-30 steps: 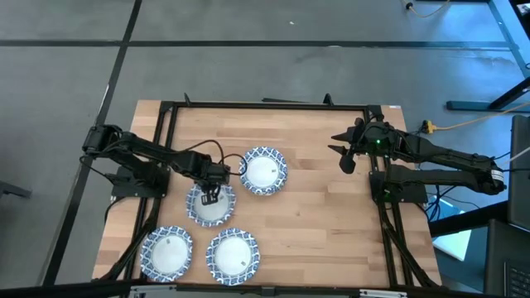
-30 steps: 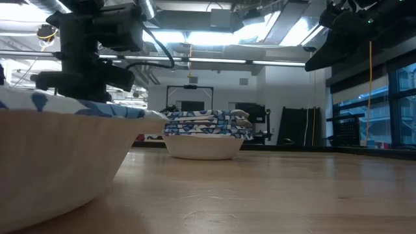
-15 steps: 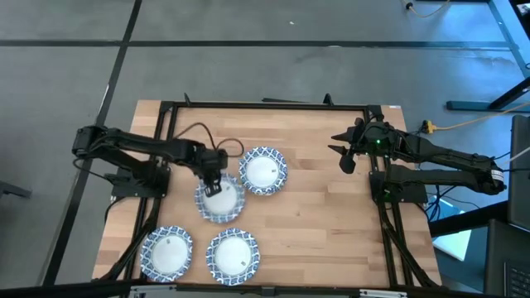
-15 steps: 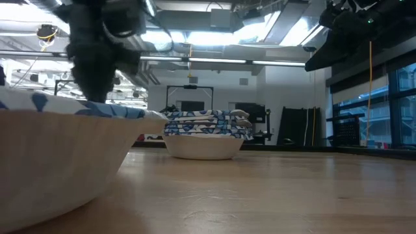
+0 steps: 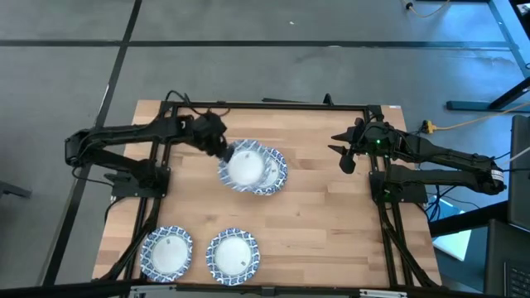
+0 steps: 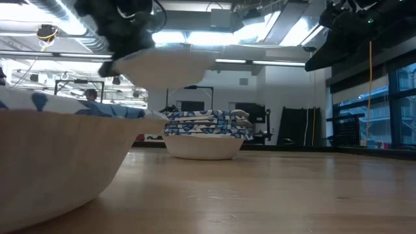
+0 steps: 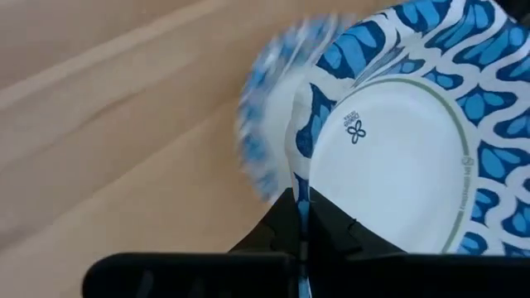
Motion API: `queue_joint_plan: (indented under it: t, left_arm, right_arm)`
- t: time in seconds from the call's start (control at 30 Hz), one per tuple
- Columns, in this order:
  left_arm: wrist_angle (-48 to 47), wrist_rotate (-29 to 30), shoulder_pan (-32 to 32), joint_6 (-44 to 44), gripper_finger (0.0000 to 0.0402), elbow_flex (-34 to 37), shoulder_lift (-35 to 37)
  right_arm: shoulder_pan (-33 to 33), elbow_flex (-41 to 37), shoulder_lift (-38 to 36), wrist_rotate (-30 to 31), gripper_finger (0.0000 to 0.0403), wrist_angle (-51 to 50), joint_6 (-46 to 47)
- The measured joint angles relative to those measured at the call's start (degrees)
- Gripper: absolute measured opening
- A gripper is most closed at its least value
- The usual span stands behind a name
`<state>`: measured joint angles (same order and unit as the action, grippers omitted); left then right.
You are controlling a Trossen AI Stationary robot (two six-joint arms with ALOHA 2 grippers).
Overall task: Nest bowls inside each other
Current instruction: Stack the white bowl on top of the other white bowls
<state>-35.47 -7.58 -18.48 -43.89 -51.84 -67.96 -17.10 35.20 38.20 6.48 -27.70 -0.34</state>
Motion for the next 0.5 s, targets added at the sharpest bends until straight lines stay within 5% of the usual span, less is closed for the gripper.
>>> queue_joint_plan:
  t: [0.17,0.5]
  left_arm:
    - [12.2,-4.1,-0.7,-2.2,0.0001,-0.1,-3.6]
    - [15.8,-2.6,-0.5,-2.2,0.0000,-0.1,-14.8]
  right_arm:
    - [0.0,0.0,0.0,0.0,0.0162,0.0,-0.2]
    - [0.0,0.0,0.0,0.0,0.0162,0.0,-0.4]
